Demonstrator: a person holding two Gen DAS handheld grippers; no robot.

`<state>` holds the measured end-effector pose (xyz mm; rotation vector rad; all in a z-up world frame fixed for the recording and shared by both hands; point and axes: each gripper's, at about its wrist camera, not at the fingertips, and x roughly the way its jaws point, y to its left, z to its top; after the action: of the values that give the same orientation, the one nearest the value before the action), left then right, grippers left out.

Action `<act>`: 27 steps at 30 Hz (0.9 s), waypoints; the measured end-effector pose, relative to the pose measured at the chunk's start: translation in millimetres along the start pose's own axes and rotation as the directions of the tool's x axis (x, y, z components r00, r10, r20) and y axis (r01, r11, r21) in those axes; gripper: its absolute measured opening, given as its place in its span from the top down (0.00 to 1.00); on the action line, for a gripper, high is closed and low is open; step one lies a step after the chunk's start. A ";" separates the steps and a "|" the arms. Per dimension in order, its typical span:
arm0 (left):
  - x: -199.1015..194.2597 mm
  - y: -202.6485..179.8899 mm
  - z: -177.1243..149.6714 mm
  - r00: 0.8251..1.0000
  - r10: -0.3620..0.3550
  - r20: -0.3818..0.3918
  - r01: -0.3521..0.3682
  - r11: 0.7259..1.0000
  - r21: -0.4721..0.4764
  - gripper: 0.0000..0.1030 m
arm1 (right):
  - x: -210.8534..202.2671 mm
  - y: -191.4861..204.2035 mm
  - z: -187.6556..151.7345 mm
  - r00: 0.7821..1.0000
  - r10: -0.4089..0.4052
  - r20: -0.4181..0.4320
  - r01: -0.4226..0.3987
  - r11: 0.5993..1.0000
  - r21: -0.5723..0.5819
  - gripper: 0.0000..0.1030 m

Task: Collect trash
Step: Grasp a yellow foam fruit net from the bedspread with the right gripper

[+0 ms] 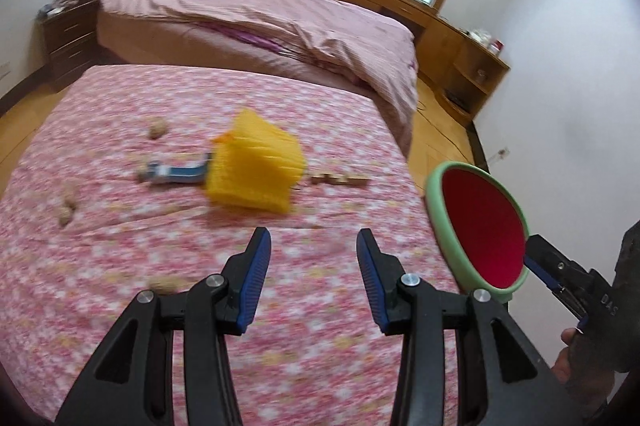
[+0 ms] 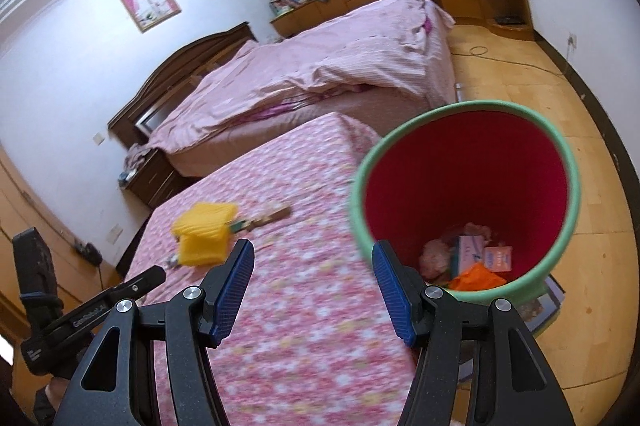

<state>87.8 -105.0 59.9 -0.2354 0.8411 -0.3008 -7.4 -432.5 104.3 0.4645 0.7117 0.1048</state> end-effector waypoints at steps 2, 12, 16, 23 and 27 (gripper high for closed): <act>-6.7 15.0 0.2 1.000 0.023 0.010 -0.023 1.000 -0.020 0.57 | 4.2 15.3 -2.7 1.000 0.013 -0.012 -0.013 1.000 -0.017 0.38; -21.8 72.0 1.9 0.995 0.092 0.035 -0.088 0.991 -0.100 0.57 | 31.6 72.3 -13.4 0.996 0.046 -0.079 -0.055 0.993 -0.108 0.38; -21.4 88.5 5.6 0.992 0.117 0.044 -0.111 0.986 -0.122 0.57 | 48.0 87.5 -16.6 0.993 0.053 -0.106 -0.067 0.990 -0.127 0.38; -15.7 109.2 14.4 0.987 0.151 0.062 -0.142 0.981 -0.133 0.57 | 81.0 112.3 -16.6 0.987 0.053 -0.151 -0.077 0.984 -0.163 0.38; -7.2 120.3 18.5 0.986 0.156 0.055 -0.146 0.978 -0.149 0.57 | 105.7 123.3 -15.5 0.982 0.053 -0.182 -0.087 0.979 -0.182 0.38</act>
<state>117.6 11.2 38.2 -0.3134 0.8110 -0.0888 70.2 -290.3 85.0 0.2995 0.8508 0.2809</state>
